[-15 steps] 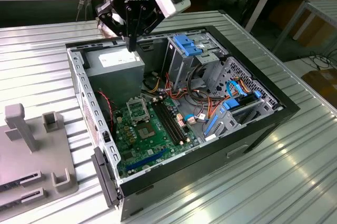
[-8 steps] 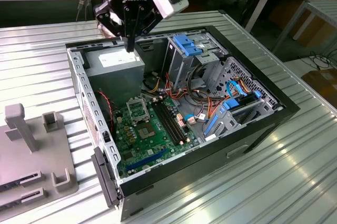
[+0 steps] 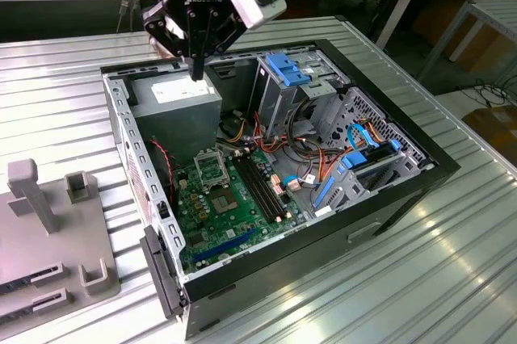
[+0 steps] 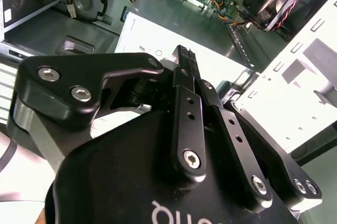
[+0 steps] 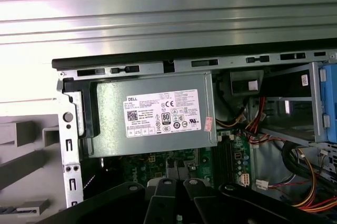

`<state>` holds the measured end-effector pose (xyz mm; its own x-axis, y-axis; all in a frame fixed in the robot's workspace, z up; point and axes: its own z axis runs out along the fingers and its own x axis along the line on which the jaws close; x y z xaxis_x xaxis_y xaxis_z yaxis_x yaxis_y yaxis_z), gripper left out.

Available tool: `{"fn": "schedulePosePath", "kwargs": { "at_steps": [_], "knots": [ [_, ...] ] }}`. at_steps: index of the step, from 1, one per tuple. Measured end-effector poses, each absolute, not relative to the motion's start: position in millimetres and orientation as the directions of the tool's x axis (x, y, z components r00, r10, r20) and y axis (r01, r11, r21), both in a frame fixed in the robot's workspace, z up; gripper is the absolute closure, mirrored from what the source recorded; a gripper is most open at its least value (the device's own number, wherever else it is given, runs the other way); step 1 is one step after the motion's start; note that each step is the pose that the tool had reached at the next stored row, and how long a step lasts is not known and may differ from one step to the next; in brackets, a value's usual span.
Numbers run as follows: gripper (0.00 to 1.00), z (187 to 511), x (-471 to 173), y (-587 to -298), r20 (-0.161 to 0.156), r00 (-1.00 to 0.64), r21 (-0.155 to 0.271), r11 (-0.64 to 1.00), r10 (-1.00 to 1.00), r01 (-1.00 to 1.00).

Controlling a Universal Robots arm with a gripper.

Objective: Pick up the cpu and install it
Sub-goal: 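Reach for the cpu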

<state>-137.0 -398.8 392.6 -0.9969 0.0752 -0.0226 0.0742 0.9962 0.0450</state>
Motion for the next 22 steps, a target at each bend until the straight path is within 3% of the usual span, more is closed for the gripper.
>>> {"fn": "schedulePosePath", "kwargs": {
  "at_steps": [22],
  "knots": [
    [0.89, 392.0, -145.1, -398.9, -0.022, -0.997, 0.045, 0.996, 0.075, 0.074]
  ]
}}
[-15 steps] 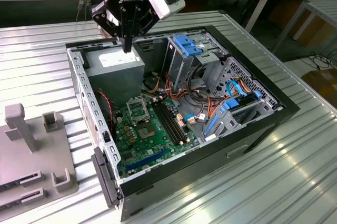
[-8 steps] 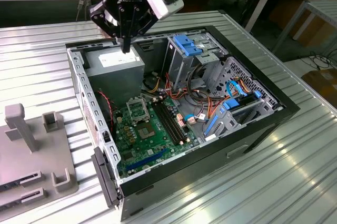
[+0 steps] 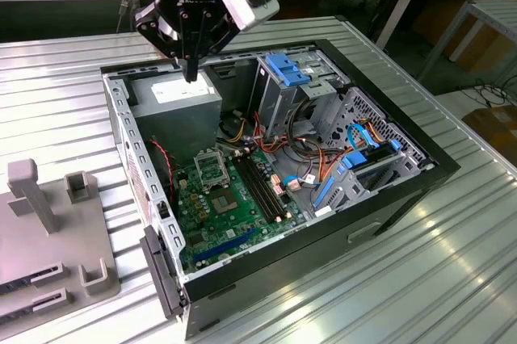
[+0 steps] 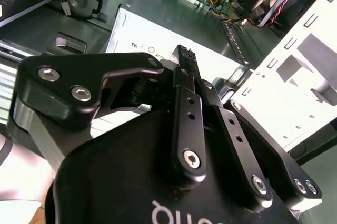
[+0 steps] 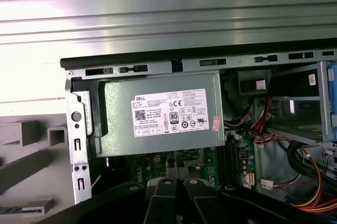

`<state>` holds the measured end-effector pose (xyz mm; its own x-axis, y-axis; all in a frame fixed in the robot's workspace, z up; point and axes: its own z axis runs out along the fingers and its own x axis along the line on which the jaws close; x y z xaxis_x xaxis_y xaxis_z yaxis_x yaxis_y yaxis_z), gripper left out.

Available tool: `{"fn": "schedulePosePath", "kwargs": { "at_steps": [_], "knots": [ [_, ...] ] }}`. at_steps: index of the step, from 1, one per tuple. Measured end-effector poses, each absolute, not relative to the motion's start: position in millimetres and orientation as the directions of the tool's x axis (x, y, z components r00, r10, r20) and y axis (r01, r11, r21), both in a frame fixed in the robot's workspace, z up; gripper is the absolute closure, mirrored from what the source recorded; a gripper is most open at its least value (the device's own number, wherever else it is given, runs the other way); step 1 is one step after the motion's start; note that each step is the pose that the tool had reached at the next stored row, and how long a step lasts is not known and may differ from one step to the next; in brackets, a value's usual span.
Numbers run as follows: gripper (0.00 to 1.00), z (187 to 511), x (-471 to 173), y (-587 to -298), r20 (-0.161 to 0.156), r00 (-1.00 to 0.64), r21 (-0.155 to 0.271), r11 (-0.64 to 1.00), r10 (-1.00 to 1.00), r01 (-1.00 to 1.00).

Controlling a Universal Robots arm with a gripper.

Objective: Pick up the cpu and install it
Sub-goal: 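Reach for the cpu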

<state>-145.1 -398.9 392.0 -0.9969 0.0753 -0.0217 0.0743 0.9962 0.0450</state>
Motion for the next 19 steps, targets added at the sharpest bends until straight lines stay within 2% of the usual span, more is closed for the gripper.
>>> {"fn": "schedulePosePath", "kwargs": {
  "at_steps": [19],
  "knots": [
    [0.89, 391.5, -151.0, -398.8, -0.021, -0.997, 0.045, 0.996, 0.075, 0.074]
  ]
}}
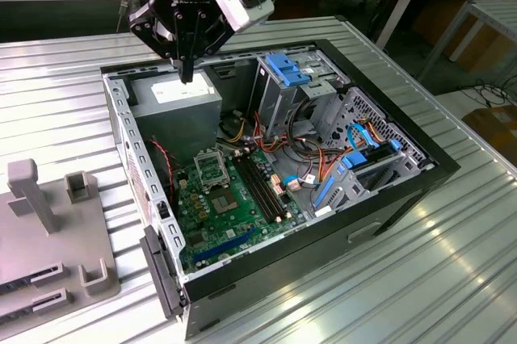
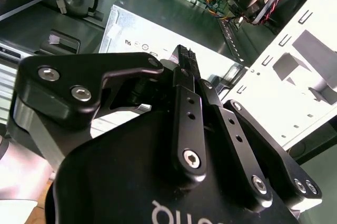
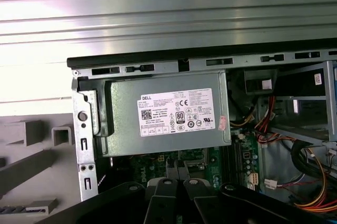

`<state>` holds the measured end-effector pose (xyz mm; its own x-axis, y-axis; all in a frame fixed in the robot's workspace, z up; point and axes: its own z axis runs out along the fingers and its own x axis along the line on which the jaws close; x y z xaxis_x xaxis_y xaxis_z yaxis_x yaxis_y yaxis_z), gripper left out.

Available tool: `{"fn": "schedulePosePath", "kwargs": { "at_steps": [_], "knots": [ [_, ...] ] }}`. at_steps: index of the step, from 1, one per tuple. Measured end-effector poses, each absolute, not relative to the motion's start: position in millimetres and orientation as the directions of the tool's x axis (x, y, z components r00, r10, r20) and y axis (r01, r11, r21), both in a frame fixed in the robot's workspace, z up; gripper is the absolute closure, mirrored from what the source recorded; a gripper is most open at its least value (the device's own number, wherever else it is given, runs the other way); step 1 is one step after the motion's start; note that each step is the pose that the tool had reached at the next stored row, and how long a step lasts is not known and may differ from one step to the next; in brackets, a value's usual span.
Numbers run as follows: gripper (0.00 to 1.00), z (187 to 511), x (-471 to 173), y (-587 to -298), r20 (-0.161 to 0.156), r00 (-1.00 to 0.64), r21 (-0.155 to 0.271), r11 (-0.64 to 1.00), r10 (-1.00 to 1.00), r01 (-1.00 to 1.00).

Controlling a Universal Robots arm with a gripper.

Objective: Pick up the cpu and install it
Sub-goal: 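Reach for the cpu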

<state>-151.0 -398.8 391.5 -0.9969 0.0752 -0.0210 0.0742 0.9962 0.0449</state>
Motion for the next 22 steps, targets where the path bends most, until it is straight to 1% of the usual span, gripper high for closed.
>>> {"fn": "schedulePosePath", "kwargs": {
  "at_steps": [22],
  "knots": [
    [0.89, 391.0, -156.2, -398.9, -0.020, -0.997, 0.045, 0.996, 0.075, 0.074]
  ]
}}
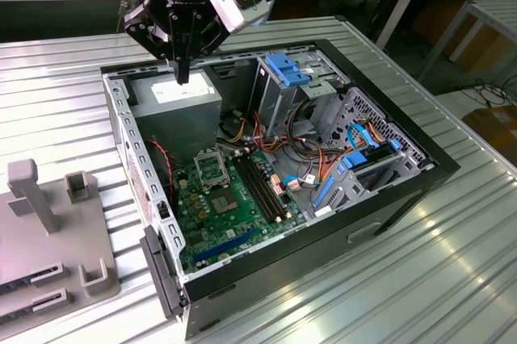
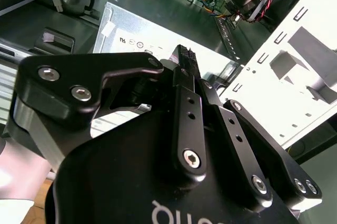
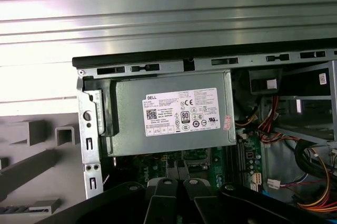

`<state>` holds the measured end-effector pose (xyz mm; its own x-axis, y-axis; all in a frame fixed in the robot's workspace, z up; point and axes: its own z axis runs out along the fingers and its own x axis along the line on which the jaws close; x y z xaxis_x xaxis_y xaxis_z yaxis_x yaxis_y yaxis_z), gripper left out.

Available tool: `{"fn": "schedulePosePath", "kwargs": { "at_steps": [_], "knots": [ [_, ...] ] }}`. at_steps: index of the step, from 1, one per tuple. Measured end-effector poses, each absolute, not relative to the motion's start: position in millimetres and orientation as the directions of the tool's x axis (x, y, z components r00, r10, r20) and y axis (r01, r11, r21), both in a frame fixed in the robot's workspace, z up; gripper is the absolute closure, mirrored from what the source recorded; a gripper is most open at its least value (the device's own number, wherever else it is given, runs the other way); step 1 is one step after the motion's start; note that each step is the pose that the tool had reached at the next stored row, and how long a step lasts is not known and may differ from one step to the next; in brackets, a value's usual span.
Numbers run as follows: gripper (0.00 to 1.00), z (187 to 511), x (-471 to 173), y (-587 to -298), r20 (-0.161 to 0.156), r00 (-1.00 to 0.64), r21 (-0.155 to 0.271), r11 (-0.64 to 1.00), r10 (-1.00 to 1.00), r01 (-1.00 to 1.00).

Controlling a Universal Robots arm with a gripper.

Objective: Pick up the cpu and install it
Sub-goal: 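Reach for the cpu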

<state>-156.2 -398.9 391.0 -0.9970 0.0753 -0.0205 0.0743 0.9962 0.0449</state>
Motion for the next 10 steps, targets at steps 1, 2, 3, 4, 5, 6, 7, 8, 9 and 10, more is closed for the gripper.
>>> {"fn": "schedulePosePath", "kwargs": {
  "at_steps": [1, 2, 3, 4, 5, 6, 7, 8, 9, 10],
  "knots": [
    [0.89, 390.9, -156.5, -398.8, -0.020, -0.997, 0.045, 0.996, 0.075, 0.074],
    [0.89, 390.9, -156.7, -398.9, -0.020, -0.997, 0.045, 0.996, 0.075, 0.074],
    [0.89, 390.9, -156.9, -398.9, -0.020, -0.997, 0.045, 0.996, 0.075, 0.074],
    [0.89, 390.9, -157.1, -398.8, -0.020, -0.997, 0.045, 0.996, 0.075, 0.074],
    [0.89, 390.9, -157.3, -398.8, -0.020, -0.997, 0.045, 0.996, 0.075, 0.074],
    [0.89, 390.8, -157.6, -398.8, -0.020, -0.997, 0.045, 0.996, 0.075, 0.074],
    [0.89, 390.8, -157.9, -398.8, -0.020, -0.997, 0.045, 0.996, 0.075, 0.074],
    [0.89, 390.8, -158.1, -398.8, -0.020, -0.997, 0.045, 0.996, 0.075, 0.074],
    [0.89, 390.8, -158.3, -398.8, -0.020, -0.997, 0.045, 0.996, 0.075, 0.074],
    [0.89, 390.7, -158.6, -398.8, -0.020, -0.997, 0.045, 0.996, 0.075, 0.074]
  ]
}}
